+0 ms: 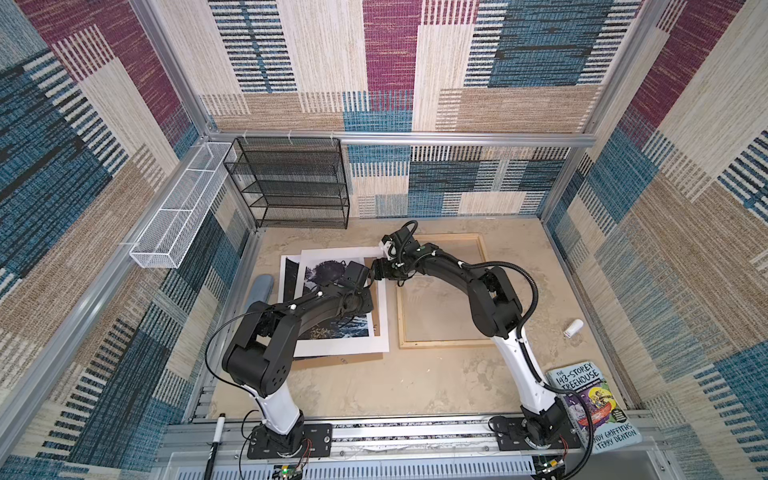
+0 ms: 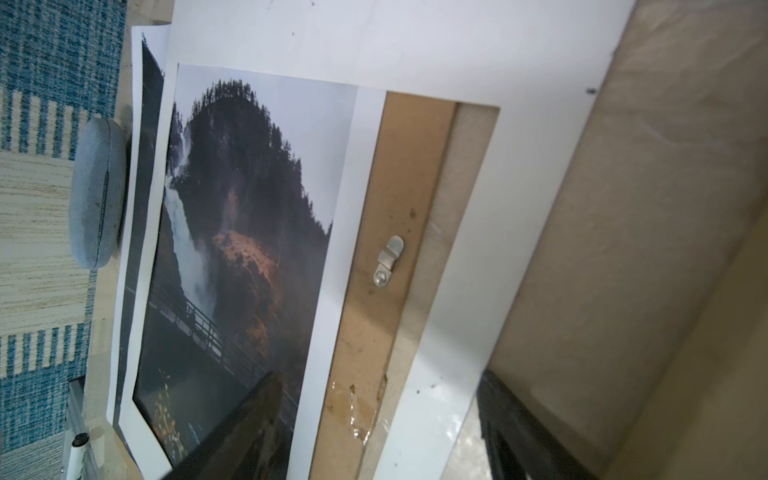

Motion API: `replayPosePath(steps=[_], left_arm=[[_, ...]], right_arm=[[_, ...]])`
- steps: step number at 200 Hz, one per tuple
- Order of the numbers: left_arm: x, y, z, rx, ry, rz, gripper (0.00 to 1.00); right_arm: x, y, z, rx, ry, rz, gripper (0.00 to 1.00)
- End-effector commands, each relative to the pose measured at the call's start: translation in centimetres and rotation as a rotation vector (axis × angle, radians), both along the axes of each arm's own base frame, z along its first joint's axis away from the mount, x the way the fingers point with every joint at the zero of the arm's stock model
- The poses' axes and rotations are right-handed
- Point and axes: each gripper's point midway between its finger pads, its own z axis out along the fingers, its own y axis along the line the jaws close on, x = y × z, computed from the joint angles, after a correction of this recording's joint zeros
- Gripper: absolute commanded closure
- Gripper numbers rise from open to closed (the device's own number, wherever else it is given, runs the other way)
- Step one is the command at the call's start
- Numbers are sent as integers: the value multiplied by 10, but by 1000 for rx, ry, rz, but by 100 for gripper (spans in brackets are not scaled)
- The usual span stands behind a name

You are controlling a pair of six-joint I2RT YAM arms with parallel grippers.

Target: Put the photo into the frame

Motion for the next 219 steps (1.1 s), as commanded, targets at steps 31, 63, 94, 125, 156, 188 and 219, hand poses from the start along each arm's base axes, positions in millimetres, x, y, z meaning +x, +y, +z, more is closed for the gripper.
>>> replayPosePath(steps=[31, 63, 94, 125, 156, 188, 219], left_arm=[[-3, 3, -8, 39, 31, -22, 66], [-3, 0, -12, 30, 48, -30, 67], [-3, -4, -14, 18, 56, -37, 67], [-2, -7, -9, 3, 34, -53, 67], [-4, -3, -10, 29, 48, -45, 68], [-6, -4, 1, 18, 15, -49, 68], [-14, -10, 14, 2, -14, -66, 68]], right_arm=[[-15, -8, -4, 101, 96, 12, 24], [-17, -12, 4, 176, 105, 28, 24], [-19, -12, 4, 193, 112, 33, 25], [-14, -24, -5, 111, 97, -12, 25], [-12, -38, -17, 25, 89, -51, 25], [-21, -52, -23, -43, 79, -48, 25], [-42, -46, -9, 36, 75, 14, 25]])
